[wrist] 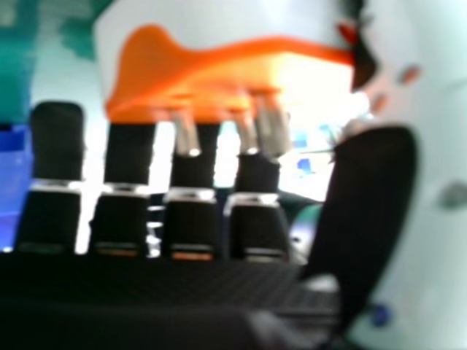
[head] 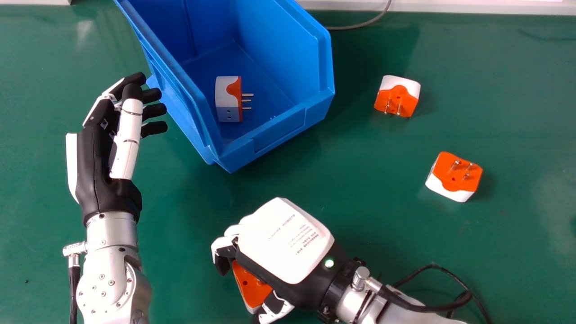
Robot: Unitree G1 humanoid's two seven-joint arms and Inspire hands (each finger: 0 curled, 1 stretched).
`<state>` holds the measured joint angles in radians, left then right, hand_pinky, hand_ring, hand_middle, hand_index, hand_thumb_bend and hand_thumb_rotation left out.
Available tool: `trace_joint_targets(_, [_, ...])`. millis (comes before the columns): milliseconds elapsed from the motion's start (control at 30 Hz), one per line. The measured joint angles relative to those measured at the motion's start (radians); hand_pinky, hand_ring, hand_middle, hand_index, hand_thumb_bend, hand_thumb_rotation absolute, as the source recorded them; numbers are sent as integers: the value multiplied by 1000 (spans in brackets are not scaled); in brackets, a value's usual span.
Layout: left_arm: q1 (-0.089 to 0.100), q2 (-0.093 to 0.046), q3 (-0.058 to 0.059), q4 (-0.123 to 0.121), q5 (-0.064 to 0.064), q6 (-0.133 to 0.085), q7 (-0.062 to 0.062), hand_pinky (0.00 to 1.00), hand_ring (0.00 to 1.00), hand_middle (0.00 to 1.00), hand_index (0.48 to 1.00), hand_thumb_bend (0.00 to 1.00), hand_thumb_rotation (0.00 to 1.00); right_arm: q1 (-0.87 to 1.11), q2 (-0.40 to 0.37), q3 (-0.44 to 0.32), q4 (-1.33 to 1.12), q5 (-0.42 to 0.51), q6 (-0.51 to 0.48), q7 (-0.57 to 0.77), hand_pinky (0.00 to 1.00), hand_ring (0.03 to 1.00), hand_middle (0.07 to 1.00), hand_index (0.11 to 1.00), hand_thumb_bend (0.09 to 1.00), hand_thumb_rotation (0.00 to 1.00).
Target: Pick all objects and put in blue box
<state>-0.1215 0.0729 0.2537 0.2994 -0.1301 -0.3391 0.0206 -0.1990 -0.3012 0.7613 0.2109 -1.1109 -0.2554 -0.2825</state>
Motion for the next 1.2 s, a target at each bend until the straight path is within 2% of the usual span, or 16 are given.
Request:
trace_joint_targets(633, [0,0,0,-6,0,1,2,590,646,678,718,549,676,4,2,-3,15,12,-1,-32,328,428,462,500,532,4])
trace_joint_targets(900, [0,0,0,-10,1,1,3,591,645,677,717,553,673,22,16,-46,-29,17,50,-2,313,410,442,499,530,2])
trace_joint_targets(1200, [0,0,-2,-19,1,3,5,591,645,677,717,552,673,23,31,-110,-108,58,53,-8,304,400,435,499,529,1])
